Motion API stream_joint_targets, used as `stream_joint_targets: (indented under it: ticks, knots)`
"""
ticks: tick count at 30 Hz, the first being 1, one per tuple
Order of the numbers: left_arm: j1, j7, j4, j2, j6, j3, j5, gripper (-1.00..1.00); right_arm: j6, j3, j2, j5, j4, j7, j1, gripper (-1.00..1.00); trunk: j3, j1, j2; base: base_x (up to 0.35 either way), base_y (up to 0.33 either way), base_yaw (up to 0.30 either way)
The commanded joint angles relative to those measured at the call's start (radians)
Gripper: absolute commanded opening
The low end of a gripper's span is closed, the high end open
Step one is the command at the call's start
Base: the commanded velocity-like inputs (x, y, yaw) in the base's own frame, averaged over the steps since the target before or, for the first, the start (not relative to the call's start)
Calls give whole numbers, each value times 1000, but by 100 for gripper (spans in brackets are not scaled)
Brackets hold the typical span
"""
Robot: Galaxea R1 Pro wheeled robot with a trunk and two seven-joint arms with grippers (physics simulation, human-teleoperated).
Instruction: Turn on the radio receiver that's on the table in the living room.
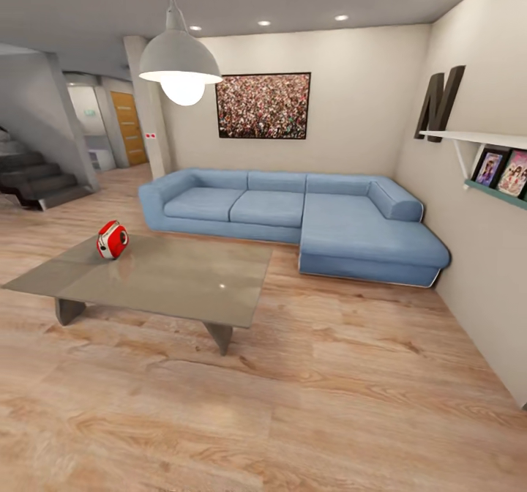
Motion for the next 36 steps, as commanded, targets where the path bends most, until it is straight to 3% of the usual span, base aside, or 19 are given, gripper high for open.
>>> stream_joint_targets:
  ticks: [1,36]
  knots:
    - [0,0,0,0,0,0,0,100,0,0,0,0,0,0,0,100,0,0,0,0,0,284]
    - [0,0,0,-1,0,0,0,100,-1,1,0,0,0,0,0,100,-17,0,0,0,0,284]
